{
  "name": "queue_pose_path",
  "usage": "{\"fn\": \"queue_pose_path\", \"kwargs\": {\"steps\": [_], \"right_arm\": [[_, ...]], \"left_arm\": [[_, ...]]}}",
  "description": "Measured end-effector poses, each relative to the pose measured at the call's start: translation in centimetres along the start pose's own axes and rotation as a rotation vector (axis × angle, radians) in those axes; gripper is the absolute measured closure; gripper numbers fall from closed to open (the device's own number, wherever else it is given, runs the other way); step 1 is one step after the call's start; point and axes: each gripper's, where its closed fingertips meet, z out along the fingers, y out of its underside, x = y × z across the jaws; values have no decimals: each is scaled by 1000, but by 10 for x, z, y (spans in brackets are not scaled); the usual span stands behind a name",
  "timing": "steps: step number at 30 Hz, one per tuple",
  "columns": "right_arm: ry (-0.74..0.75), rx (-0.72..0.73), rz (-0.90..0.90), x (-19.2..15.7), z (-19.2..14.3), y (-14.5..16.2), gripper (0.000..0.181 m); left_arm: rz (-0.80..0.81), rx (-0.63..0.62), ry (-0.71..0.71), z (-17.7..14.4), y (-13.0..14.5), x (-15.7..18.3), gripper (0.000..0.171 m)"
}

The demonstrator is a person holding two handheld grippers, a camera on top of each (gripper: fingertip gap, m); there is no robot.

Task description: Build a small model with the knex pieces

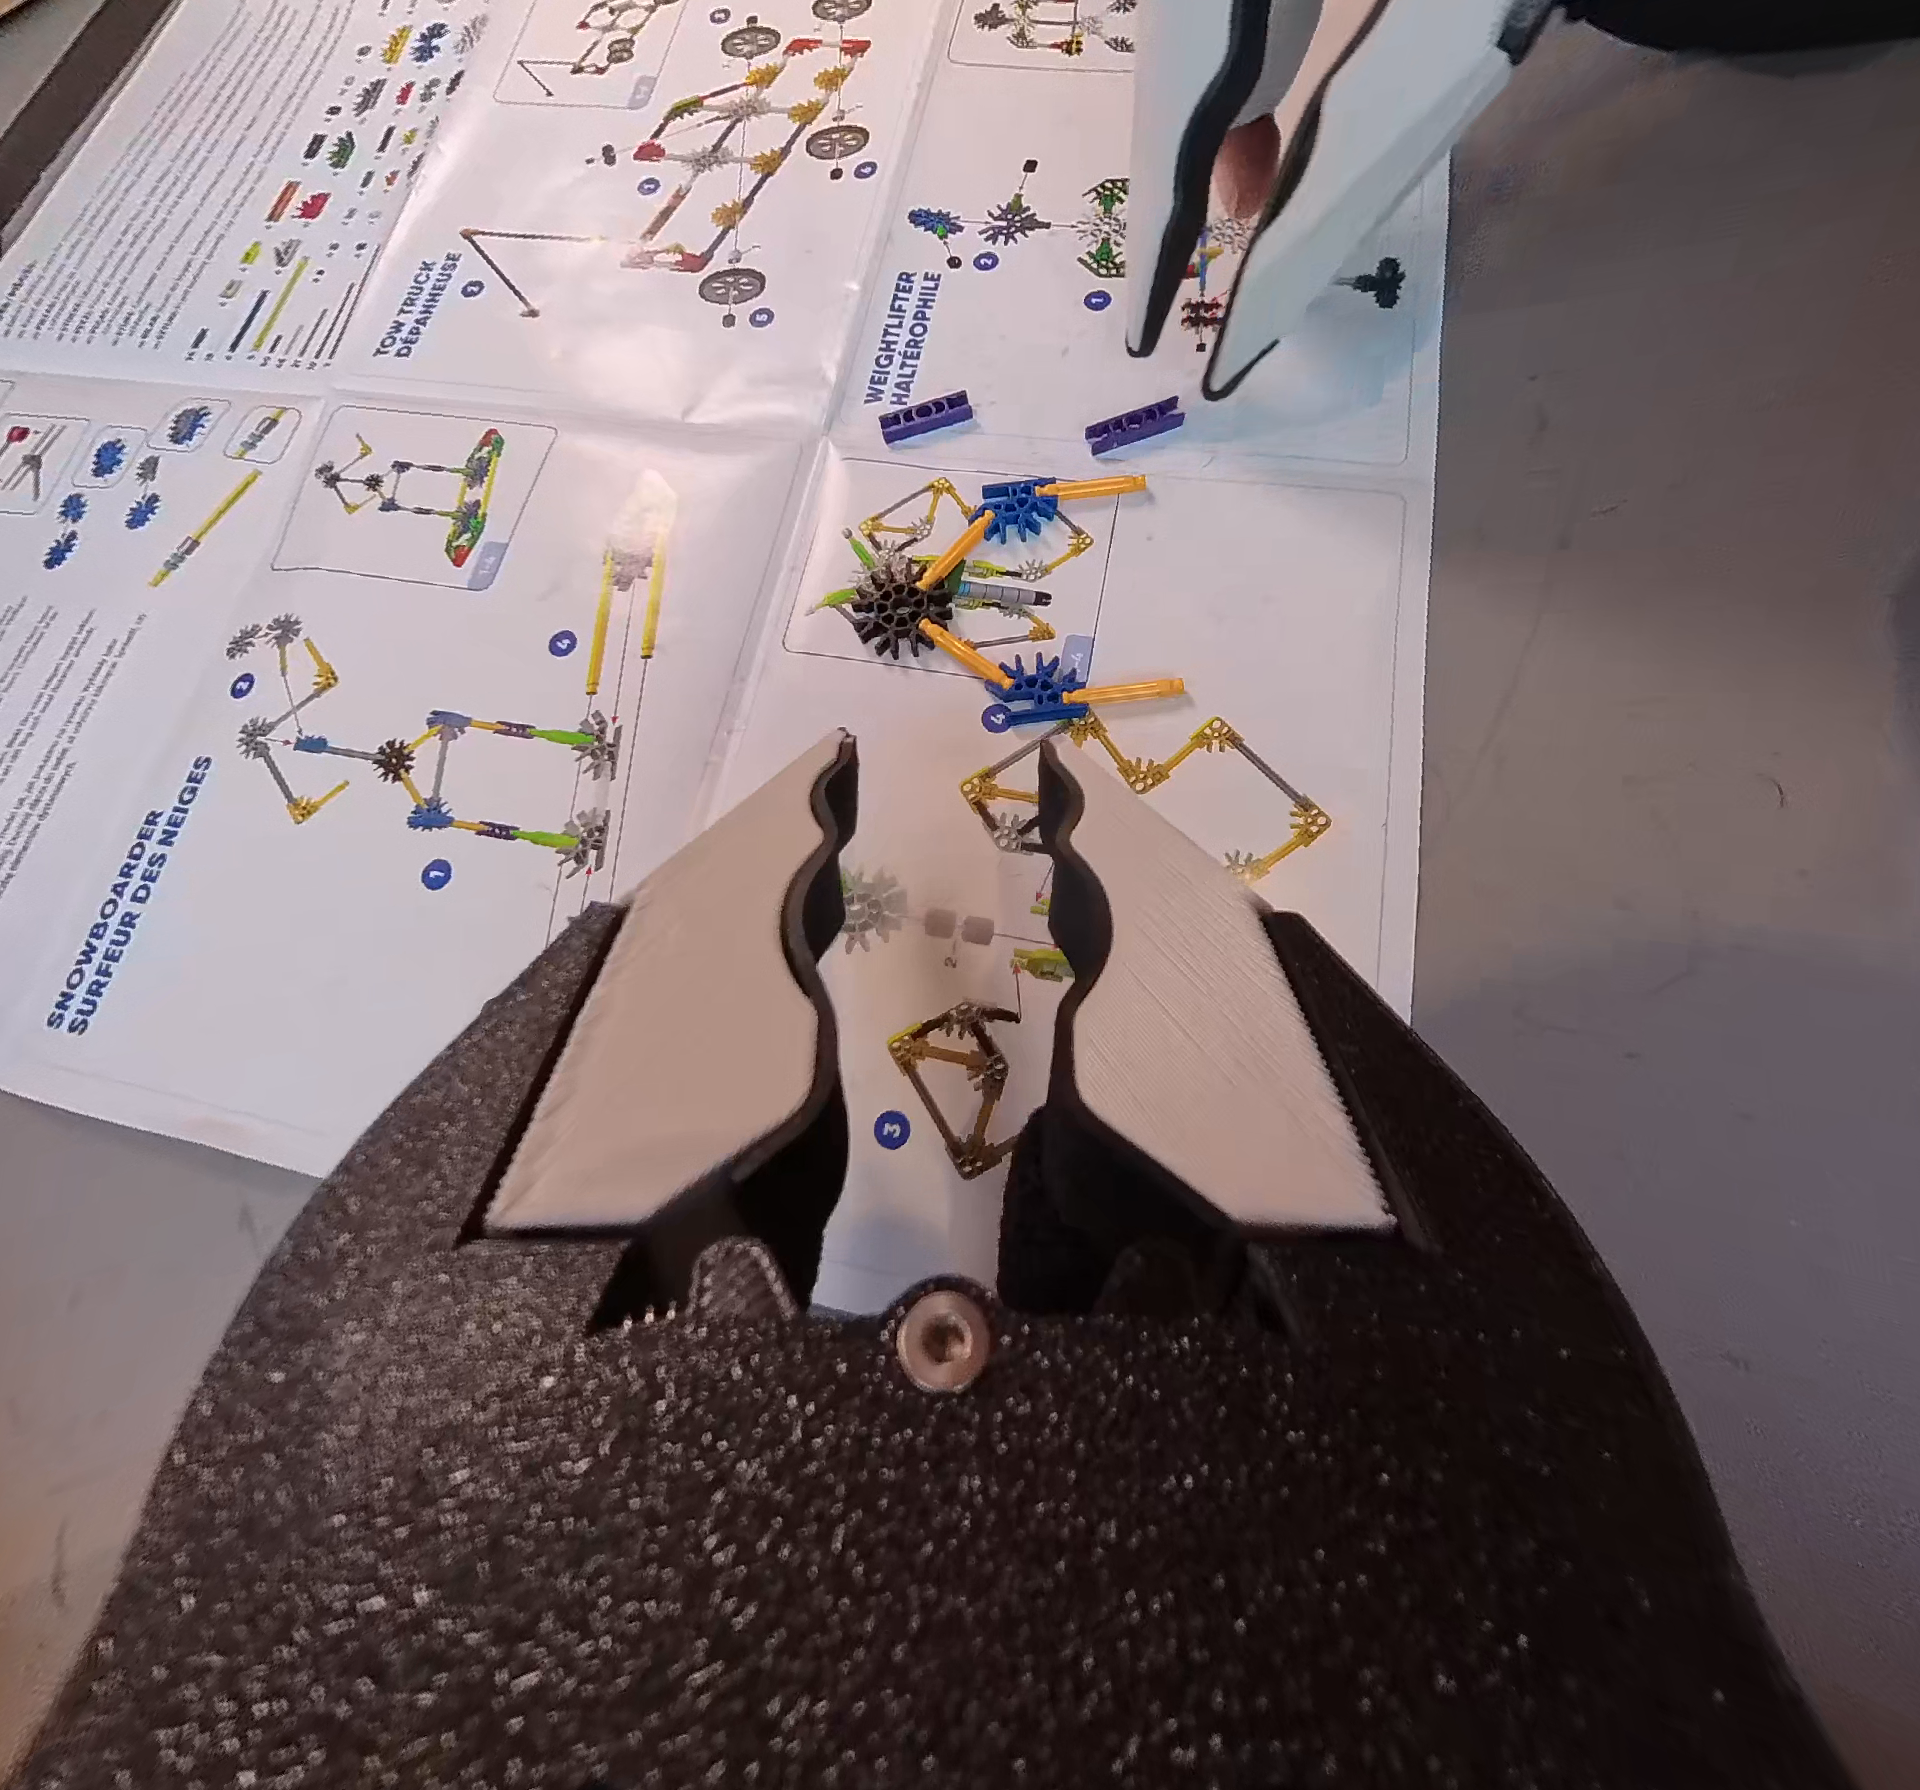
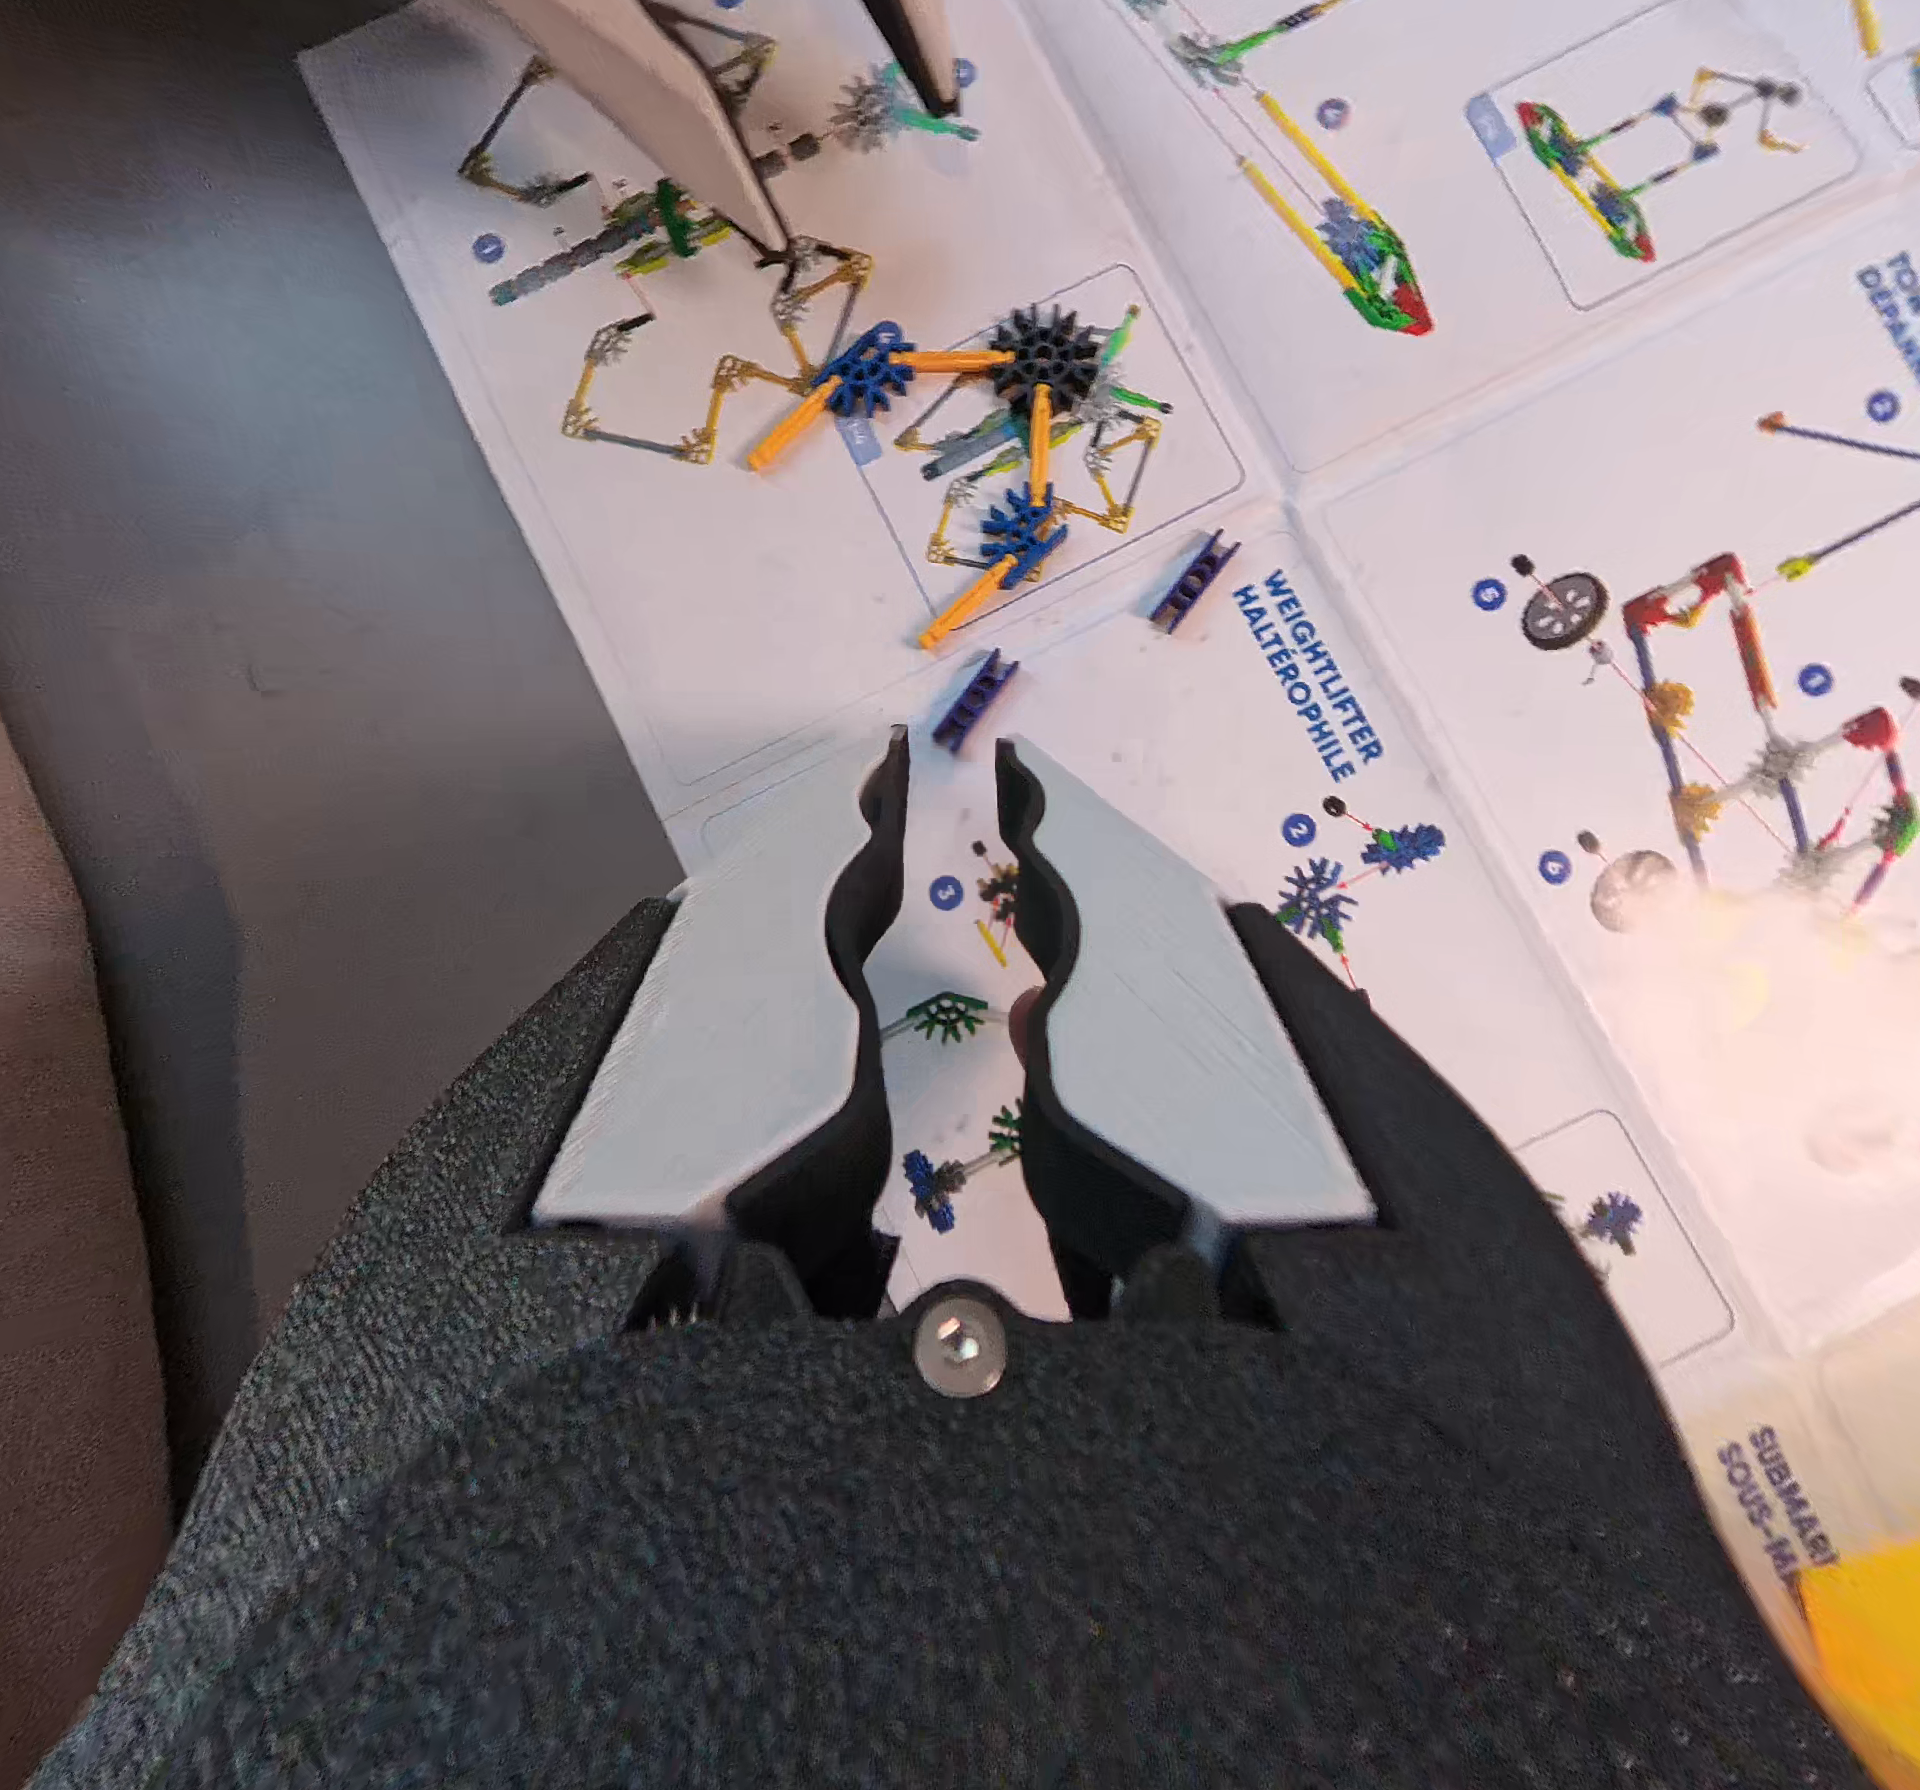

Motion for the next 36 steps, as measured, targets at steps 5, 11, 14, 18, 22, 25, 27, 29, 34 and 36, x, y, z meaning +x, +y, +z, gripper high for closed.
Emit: {"fn": "queue_pose_path", "kwargs": {"steps": [5, 11, 14, 18, 22, 25, 27, 29, 34, 36], "right_arm": [[2, -1, 102, 2, 6, -3, 166], [77, -16, 133, 5, 12, -1, 169], [95, -13, 148, 5, 13, -1, 177], [95, -2, 158, 1, 12, -4, 177], [122, 5, 181, 3, 5, -7, 177], [131, 10, 206, 2, 1, -7, 177], [107, 12, 224, -5, 2, -7, 177], [103, 7, 233, -11, 5, -4, 177], [117, -5, 272, -11, 10, 2, 177], [124, -9, 275, -11, 10, 2, 177]], "left_arm": [[6, -18, 22, 6, 1, 7, 138], [14, -45, 59, 13, 1, 20, 142], [23, -69, 71, 17, 4, 26, 147], [24, -72, 89, 19, 2, 33, 153], [23, -66, 128, 20, 0, 42, 153], [13, -68, 131, 19, 0, 41, 153], [4, -66, 140, 18, 0, 42, 153], [2, -65, 147, 18, 0, 43, 153], [10, -74, 150, 19, 1, 45, 153], [8, -74, 151, 19, 1, 45, 153]]}}
